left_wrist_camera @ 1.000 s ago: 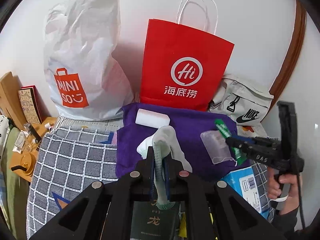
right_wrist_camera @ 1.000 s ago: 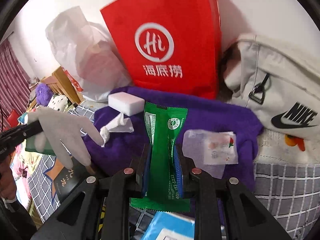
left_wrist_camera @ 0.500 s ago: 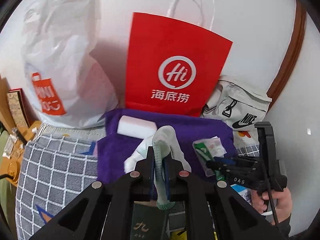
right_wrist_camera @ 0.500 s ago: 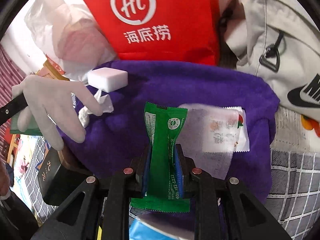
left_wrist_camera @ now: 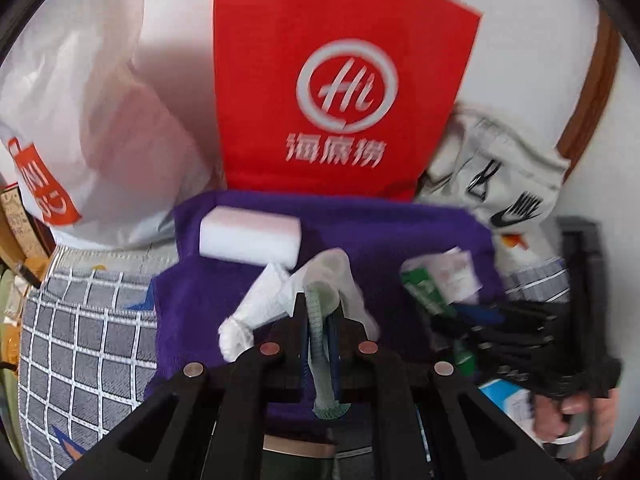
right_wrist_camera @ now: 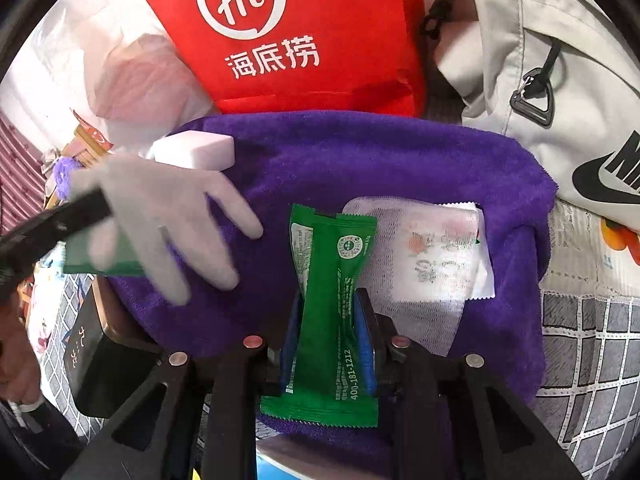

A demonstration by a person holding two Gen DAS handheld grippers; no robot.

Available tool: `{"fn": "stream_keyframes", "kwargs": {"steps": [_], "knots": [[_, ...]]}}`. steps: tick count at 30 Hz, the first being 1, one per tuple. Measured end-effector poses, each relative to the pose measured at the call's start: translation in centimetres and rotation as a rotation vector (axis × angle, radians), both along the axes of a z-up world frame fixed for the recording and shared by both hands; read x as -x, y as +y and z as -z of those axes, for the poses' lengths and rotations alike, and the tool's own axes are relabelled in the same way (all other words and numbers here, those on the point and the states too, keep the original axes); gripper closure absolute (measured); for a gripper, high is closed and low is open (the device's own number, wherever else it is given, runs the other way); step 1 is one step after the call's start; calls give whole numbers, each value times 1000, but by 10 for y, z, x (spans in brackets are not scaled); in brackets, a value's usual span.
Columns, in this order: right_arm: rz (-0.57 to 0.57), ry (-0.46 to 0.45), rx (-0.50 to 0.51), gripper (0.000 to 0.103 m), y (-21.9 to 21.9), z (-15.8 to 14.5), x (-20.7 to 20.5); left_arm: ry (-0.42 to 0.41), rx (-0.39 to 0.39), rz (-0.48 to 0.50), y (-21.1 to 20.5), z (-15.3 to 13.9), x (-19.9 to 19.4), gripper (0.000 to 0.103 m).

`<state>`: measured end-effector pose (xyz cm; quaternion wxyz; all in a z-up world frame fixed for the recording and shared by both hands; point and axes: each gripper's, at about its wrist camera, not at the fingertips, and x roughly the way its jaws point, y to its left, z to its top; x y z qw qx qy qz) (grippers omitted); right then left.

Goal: Organize soft objects
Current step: 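Open both tools to drop the glove and green packet onto the towel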

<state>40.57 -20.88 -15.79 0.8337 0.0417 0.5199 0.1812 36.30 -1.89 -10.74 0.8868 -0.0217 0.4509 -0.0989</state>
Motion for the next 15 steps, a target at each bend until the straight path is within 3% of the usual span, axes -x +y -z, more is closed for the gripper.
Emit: {"fn": "stream_keyframes", "kwargs": {"steps": [8,12,15], "knots": [[16,9,-9,69,-6,0,-3,57,18,-32,15,18,-8,94],[25,-15,-6,49,-6,-4,-2,74,17,-36,20,20,-8,93],[34,-29,-13,46,-8,-9,-1,91,13,-44,22,21,-9,85]]}}
